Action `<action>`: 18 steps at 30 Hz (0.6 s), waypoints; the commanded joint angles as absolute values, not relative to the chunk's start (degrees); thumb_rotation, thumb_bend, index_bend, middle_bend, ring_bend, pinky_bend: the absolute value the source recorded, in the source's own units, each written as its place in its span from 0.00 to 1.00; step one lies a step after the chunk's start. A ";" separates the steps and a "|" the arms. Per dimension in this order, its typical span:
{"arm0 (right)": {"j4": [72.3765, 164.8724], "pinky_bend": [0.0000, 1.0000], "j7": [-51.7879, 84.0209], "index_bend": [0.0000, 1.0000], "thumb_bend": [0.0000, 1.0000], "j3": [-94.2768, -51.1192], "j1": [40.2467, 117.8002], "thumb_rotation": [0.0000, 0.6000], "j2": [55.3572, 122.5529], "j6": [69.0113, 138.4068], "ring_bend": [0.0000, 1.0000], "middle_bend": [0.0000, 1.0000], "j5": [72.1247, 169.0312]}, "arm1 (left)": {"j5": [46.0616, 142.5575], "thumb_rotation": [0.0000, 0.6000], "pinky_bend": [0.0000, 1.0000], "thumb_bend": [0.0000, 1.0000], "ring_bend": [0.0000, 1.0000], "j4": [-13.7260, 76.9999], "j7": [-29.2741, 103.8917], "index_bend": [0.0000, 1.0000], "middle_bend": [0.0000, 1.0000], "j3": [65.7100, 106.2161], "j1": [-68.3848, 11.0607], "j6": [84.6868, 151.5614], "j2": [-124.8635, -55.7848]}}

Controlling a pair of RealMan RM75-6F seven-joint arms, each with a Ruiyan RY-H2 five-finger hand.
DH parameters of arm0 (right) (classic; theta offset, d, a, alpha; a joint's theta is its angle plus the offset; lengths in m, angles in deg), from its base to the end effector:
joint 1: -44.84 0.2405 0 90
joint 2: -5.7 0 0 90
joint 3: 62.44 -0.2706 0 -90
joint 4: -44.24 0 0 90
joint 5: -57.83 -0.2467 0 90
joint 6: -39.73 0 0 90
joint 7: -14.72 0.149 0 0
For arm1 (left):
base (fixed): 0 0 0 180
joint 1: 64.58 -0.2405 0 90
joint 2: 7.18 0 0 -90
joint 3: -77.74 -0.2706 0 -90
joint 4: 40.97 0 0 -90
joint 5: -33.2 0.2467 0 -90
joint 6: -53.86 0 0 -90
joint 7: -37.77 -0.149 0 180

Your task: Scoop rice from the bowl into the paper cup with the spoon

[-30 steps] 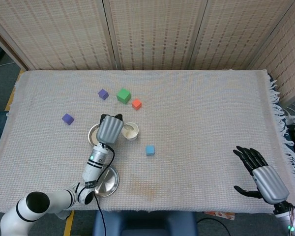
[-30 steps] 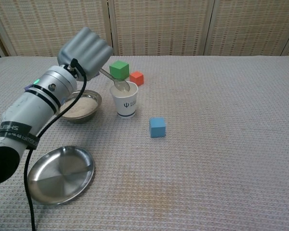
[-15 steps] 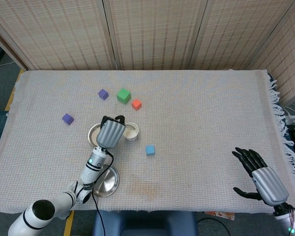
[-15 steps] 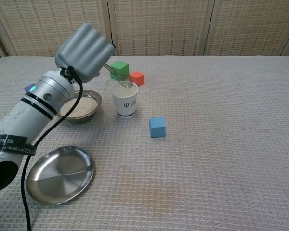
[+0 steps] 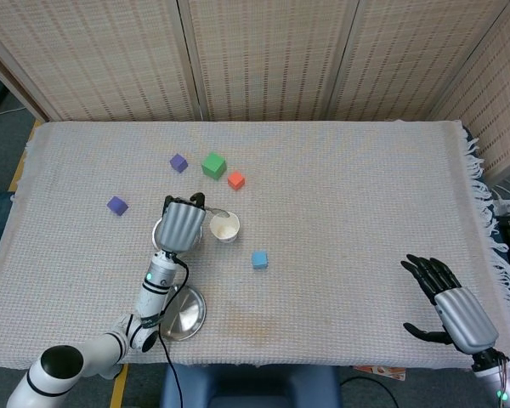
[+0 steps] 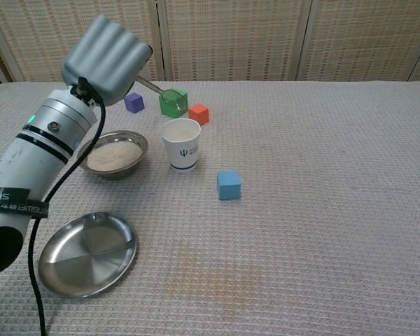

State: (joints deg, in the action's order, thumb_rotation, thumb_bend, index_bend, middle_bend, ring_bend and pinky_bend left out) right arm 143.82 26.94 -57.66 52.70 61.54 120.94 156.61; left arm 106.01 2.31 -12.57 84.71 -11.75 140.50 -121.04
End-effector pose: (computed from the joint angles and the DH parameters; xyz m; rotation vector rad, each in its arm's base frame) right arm -0.3020 -0.1660 0.1288 1.6407 -1.1083 1.0362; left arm -0.1122 0.4102 -0.0705 -1.4388 0.1604 -0.7565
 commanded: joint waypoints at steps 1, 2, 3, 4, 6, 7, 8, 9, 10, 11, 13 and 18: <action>143.89 0.00 26.86 0.00 0.07 -57.69 52.79 1.00 61.56 120.79 0.00 0.00 156.49 | 96.87 1.00 1.00 0.37 1.00 33.42 -16.93 0.65 1.00 88.56 -17.92 134.06 -106.42; 143.95 0.00 26.75 0.00 0.07 -57.66 52.79 1.00 61.58 120.77 0.00 0.00 156.55 | 94.73 1.00 1.00 0.37 1.00 38.39 -17.68 0.65 1.00 88.78 -18.82 132.67 -103.76; 144.01 0.00 26.61 0.00 0.07 -57.62 52.78 1.00 61.60 120.74 0.00 0.00 156.60 | 92.81 1.00 1.00 0.37 1.00 42.61 -18.39 0.65 1.00 88.93 -19.54 131.56 -101.38; 144.10 0.00 26.35 0.00 0.07 -57.60 52.76 1.00 61.65 120.69 0.00 0.00 156.59 | 90.77 1.00 1.00 0.37 1.00 47.04 -19.20 0.65 1.00 88.97 -20.30 130.48 -98.70; 144.40 0.00 25.94 0.00 0.07 -57.59 52.76 1.00 61.68 120.58 0.00 0.00 156.53 | 88.34 1.00 1.00 0.37 1.00 51.95 -19.65 0.65 1.00 88.82 -21.26 129.31 -95.65; 144.58 0.00 25.69 0.00 0.07 -57.53 52.72 1.00 61.69 120.49 0.00 0.00 156.49 | 86.89 1.00 1.00 0.37 1.00 54.58 -19.67 0.65 1.00 88.62 -21.83 128.70 -94.08; 144.70 0.00 25.49 0.00 0.07 -57.49 52.66 1.00 61.71 120.50 0.00 0.00 156.49 | 85.90 1.00 1.00 0.37 1.00 56.30 -19.52 0.65 1.00 88.45 -22.21 128.26 -93.08; 144.81 0.00 25.31 0.00 0.07 -57.47 52.61 1.00 61.75 120.53 0.00 0.00 156.52 | 85.01 1.00 1.00 0.37 1.00 57.86 -19.29 0.65 1.00 88.23 -22.56 127.80 -92.16; 144.91 0.00 25.13 0.00 0.07 -57.42 52.55 1.00 61.79 120.58 0.00 0.00 156.58 | 83.82 1.00 1.00 0.37 1.00 59.81 -18.80 0.65 1.00 87.92 -22.99 127.08 -91.06; 144.98 0.00 25.00 0.00 0.07 -57.40 52.51 1.00 61.82 120.62 0.00 0.00 156.62 | 82.82 1.00 1.00 0.37 1.00 61.34 -18.39 0.65 1.00 87.63 -23.29 126.44 -90.24; 145.07 0.00 24.87 0.00 0.07 -57.35 52.50 1.00 61.88 120.57 0.00 0.00 156.65 | 80.64 1.00 1.00 0.37 1.00 64.53 -17.68 0.65 1.00 86.79 -23.73 124.82 -88.50; 145.22 0.00 24.68 0.00 0.07 -57.07 52.83 1.00 62.12 119.60 0.00 0.00 156.79 | 77.22 1.00 1.00 0.37 1.00 68.42 -18.33 0.65 1.00 83.98 -23.42 122.02 -87.06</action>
